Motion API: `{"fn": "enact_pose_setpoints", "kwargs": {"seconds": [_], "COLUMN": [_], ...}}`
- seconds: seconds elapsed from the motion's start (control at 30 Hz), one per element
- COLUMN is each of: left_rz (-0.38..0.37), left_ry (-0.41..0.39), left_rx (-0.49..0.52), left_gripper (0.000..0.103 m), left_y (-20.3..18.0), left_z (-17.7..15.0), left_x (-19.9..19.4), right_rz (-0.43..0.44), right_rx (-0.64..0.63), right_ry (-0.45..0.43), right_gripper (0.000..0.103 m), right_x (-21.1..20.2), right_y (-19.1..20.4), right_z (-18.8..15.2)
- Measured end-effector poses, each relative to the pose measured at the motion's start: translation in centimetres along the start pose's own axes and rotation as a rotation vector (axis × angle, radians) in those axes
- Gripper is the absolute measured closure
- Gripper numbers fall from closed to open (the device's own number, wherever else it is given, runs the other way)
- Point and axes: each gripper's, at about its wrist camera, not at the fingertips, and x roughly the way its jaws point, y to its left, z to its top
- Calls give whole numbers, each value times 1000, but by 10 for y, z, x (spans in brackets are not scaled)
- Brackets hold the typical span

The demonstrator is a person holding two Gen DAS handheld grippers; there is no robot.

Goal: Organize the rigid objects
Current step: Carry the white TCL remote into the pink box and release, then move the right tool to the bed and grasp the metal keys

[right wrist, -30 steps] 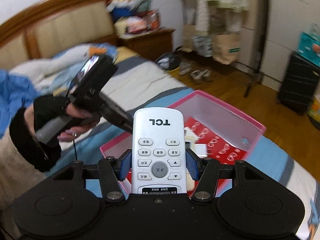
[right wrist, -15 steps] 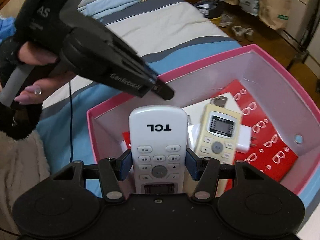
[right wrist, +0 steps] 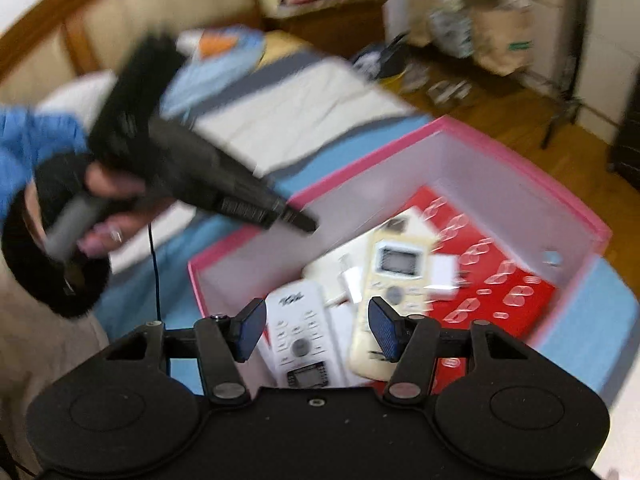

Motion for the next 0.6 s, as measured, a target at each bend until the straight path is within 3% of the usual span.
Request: {"fn": "enact_pose_setpoints", "kwargs": {"seconds": [0.07, 0.13, 0.23, 0.47, 0.6], "left_rz": [3, 2, 7, 21, 23], "left_ry": [-2, 2, 3, -1, 4], "left_rx": [2, -8, -4, 3, 0], "left_gripper": [96, 96, 96, 96, 96], "left_y": [0, 0, -1, -4, -4], "left_z": [0, 0, 0, 1, 2], "left_x": [0, 0, 0, -2, -1], "right_rz": [-31, -36, -100, -240, -285], "right_rx": [10, 22, 64, 203, 387], "right_ry": [-98, -183, -232, -120, -37], "right_gripper": [40, 31, 30, 30, 30], "right_x": [-31, -58, -84, -78, -61], "right_y": [-4, -11, -23, -53, -82], "right_z": [-9, -22, -43, -101, -135]}}
